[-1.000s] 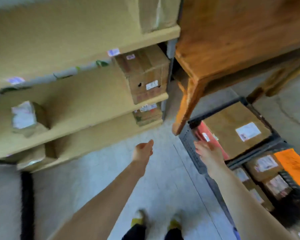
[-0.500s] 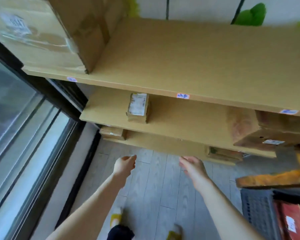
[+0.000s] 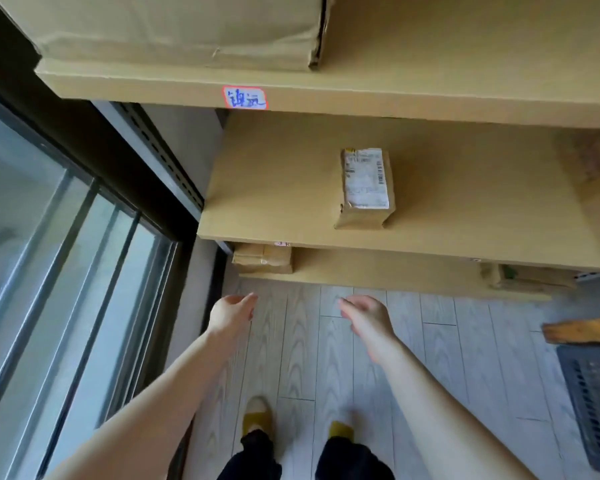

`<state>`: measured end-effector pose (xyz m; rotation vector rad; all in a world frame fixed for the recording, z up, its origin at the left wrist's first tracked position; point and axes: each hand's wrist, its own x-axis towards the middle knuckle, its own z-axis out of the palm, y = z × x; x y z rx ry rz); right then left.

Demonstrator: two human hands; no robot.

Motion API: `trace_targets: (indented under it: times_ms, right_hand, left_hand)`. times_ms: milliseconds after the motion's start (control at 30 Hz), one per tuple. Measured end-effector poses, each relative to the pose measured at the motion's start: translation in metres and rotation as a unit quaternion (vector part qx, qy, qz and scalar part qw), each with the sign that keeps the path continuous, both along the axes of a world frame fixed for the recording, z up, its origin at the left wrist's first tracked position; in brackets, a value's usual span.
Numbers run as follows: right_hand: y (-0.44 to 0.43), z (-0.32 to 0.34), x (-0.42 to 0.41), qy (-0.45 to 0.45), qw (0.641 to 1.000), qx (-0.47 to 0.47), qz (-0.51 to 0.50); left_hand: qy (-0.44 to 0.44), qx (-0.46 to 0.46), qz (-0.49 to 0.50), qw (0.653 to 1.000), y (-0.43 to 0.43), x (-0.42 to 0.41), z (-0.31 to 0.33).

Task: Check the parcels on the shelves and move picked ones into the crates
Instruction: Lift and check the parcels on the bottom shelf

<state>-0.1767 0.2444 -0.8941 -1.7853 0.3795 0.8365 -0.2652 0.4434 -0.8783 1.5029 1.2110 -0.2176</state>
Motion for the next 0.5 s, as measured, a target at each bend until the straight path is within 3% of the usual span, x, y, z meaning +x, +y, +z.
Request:
trace_targets:
  times_ms: [200,333,500]
  right_hand:
    - [0.072,-0.123,0.021,-0.025,0.999,0.017,0.011]
    - [0.121,-0.217,0.052,-0.095,0.995,0.014,0.003]
    - [0.171,-0.307,0.094,-0.218,0.975,-0.017,0.027]
  left_hand:
    - [-0.012,0.042,0.020,0.999,0.053,0.022,-0.131]
    - [-0.015,0.122,0.007,0.992,0.085,0.046,-0.235]
    - [-0.064,0.184,0.067,0.979,0.127,0.079,-0.336]
